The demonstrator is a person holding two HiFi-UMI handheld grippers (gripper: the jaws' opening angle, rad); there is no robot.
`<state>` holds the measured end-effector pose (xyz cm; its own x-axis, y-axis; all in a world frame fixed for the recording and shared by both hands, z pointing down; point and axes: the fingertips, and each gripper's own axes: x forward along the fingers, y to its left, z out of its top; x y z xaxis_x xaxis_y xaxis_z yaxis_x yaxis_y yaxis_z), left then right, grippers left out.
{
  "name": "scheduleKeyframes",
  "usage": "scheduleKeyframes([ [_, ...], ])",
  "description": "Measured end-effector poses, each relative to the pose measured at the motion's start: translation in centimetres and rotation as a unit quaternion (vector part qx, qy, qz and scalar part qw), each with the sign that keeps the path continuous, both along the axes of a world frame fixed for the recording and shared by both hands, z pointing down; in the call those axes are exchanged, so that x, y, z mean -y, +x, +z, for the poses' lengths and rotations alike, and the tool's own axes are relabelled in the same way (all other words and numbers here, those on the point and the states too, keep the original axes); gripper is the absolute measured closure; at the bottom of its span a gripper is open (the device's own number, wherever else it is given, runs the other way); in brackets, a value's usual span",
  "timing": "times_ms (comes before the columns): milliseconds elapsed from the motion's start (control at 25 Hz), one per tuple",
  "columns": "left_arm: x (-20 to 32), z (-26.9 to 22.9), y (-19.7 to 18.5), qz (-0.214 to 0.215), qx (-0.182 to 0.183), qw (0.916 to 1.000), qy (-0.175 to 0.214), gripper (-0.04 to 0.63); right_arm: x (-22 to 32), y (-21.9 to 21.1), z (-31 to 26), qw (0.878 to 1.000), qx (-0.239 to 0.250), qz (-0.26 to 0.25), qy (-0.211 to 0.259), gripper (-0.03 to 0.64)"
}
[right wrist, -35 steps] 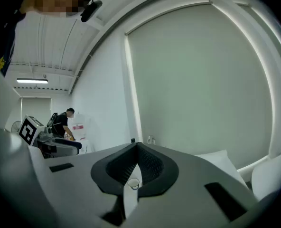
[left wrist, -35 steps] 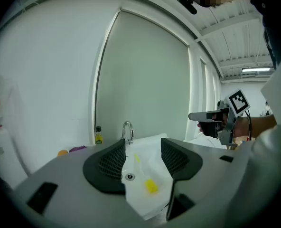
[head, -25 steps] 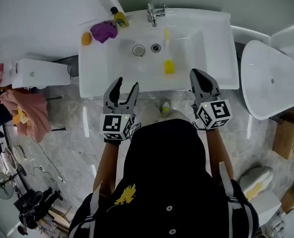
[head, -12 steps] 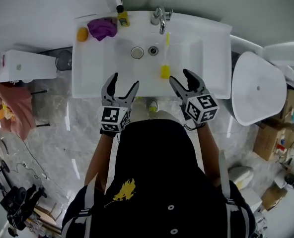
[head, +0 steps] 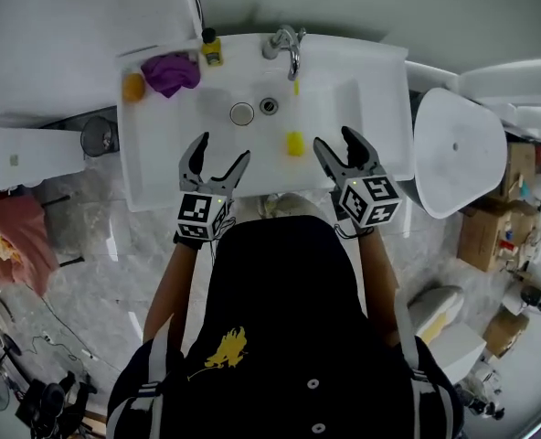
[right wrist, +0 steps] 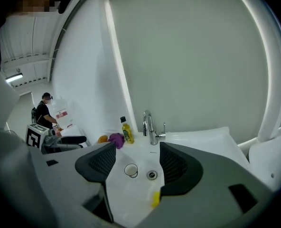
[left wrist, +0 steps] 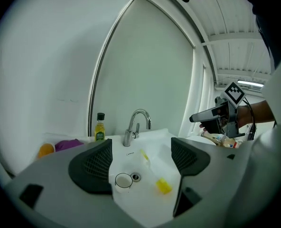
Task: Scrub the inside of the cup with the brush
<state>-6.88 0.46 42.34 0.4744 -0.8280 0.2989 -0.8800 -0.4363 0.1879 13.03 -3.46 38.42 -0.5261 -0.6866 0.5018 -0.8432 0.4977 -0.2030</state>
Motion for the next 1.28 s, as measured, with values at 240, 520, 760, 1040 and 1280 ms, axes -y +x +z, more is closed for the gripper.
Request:
scheduleKeyframes([
  [240, 2.2, 1.1, -0.7, 0.014, 0.003, 0.9999, 0.001, 0.206, 0.8, 0.1, 0.6, 1.0, -0.011, 0.02, 0.005, 0.301],
  [520, 3.9, 7.0, 0.1, 0.01, 0.01, 0.9992, -0.038, 0.206, 3.2, 0.8, 4.8, 1.0, -0.02, 0.015, -0.017, 0.291],
  [760, 6.4, 15.6, 0.1, -0.023, 0.024, 0.9959, -0.084, 0.175, 8.2, 0.5, 11.1, 0.998, -0.006, 0.01, -0.054, 0.279],
  [1040, 8.6, 22.2, 1.6, -0.003, 0.028, 0.9941, -0.105, 0.157, 12.9, 0.3, 16.5, 0.998, -0.001, 0.015, -0.066, 0.264],
  [1280, 9.2, 27.0, 3.4, 0.026, 0.045, 0.991, -0.123, 0.147, 14.7, 0.8, 21.4, 0.996, 0.003, 0.044, -0.074, 0.259],
])
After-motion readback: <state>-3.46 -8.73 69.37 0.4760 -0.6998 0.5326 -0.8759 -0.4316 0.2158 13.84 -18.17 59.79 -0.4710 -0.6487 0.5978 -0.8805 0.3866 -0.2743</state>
